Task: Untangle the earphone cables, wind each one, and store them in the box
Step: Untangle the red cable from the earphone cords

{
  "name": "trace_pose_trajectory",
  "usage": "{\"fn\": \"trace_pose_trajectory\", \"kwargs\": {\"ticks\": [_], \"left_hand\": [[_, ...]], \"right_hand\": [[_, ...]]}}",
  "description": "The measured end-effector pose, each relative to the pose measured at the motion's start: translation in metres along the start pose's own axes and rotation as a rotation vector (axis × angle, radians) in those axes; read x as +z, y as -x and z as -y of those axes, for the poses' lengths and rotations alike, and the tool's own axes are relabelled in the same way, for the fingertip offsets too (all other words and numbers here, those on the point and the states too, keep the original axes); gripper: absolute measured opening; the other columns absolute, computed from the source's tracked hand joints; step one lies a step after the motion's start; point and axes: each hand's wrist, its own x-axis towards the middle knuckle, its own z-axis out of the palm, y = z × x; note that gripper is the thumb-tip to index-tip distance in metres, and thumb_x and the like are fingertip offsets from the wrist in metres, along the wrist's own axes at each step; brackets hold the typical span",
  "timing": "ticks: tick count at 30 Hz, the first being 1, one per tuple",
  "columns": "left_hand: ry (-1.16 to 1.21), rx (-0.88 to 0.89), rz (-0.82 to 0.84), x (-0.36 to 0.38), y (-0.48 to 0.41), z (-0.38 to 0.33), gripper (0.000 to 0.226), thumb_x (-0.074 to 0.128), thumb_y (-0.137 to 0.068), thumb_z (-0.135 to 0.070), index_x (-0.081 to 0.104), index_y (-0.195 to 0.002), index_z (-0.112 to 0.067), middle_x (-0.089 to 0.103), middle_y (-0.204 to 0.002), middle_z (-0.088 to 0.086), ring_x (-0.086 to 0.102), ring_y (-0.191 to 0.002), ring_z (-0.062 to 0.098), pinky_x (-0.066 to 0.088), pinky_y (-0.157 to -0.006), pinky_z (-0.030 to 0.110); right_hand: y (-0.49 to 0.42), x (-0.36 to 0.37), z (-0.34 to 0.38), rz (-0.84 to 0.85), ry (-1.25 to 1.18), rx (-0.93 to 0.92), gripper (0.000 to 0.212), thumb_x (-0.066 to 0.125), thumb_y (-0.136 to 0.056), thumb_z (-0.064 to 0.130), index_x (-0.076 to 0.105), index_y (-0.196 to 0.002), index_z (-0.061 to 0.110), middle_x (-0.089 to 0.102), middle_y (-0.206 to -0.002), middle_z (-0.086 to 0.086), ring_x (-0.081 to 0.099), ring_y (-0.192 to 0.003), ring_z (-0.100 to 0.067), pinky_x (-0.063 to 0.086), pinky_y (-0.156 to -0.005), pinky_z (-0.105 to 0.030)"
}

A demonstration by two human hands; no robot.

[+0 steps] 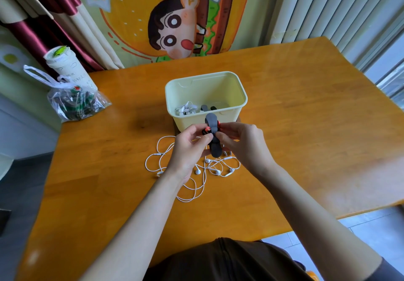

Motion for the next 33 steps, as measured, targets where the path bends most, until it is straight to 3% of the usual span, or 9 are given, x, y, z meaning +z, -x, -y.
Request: {"fn": "trace_pose_trajectory", "kwargs": {"ticks": [8, 13, 19, 25, 29, 33], "left_hand": [[-0.013, 0.017, 0.021, 0.0, -0.001, -0.003, 0.019, 0.058, -0.09, 0.001, 0.063, -0.097, -0.017, 0.068, -0.093, 0.006, 0.068, -0.08, 0.012, 0.059, -0.072, 0.035], [0.02, 0.069, 0.031, -0.001, -0.001, -0.01, 0.017, 0.064, -0.086, 0.001, 0.062, -0.093, -0.014, 0.069, -0.078, -0.004, 0.068, -0.076, 0.008, 0.057, -0.066, 0.026], [-0.045, 0.077, 0.04, -0.003, -0.002, -0.01, 0.017, 0.063, -0.086, 0.002, 0.062, -0.09, -0.015, 0.068, -0.081, 0.0, 0.068, -0.074, 0.007, 0.057, -0.064, 0.026], [0.032, -0.017, 0.052, -0.004, -0.004, -0.001, 0.017, 0.061, -0.087, 0.002, 0.064, -0.092, -0.014, 0.068, -0.087, 0.004, 0.069, -0.08, 0.015, 0.058, -0.074, 0.038], [0.105, -0.077, 0.12, -0.003, -0.003, 0.001, 0.025, 0.055, -0.09, 0.004, 0.065, -0.102, -0.016, 0.07, -0.098, 0.004, 0.069, -0.09, 0.015, 0.058, -0.08, 0.035], [0.085, -0.087, 0.097, -0.002, -0.005, 0.001, 0.028, 0.051, -0.091, 0.008, 0.065, -0.098, -0.016, 0.069, -0.095, 0.004, 0.067, -0.087, 0.015, 0.058, -0.072, 0.031]], "right_hand": [[0.001, 0.0, 0.0, -0.033, -0.115, 0.058, 0.024, 0.065, -0.084, 0.009, 0.071, -0.107, 0.011, 0.073, -0.095, -0.003, 0.07, -0.085, -0.007, 0.059, -0.078, -0.035], [-0.001, -0.003, 0.006, -0.052, -0.177, 0.052, 0.021, 0.071, -0.079, 0.011, 0.073, -0.1, 0.016, 0.074, -0.088, 0.002, 0.07, -0.08, -0.003, 0.059, -0.077, -0.032], [0.0, 0.002, 0.002, -0.064, -0.185, 0.074, 0.023, 0.073, -0.078, 0.01, 0.072, -0.101, 0.01, 0.074, -0.089, -0.001, 0.07, -0.08, -0.005, 0.059, -0.077, -0.03], [-0.003, -0.002, -0.009, 0.046, -0.297, 0.147, 0.021, 0.075, -0.077, 0.011, 0.071, -0.097, 0.015, 0.074, -0.09, -0.006, 0.072, -0.08, -0.014, 0.059, -0.075, -0.033], [-0.007, -0.005, -0.015, 0.078, -0.368, 0.184, 0.025, 0.073, -0.078, 0.012, 0.07, -0.102, 0.007, 0.074, -0.091, -0.008, 0.072, -0.081, -0.016, 0.058, -0.069, -0.027], [-0.008, -0.003, -0.018, 0.068, -0.382, 0.202, 0.016, 0.073, -0.079, 0.012, 0.071, -0.095, 0.011, 0.073, -0.087, -0.009, 0.071, -0.078, -0.019, 0.058, -0.066, -0.027]]}}
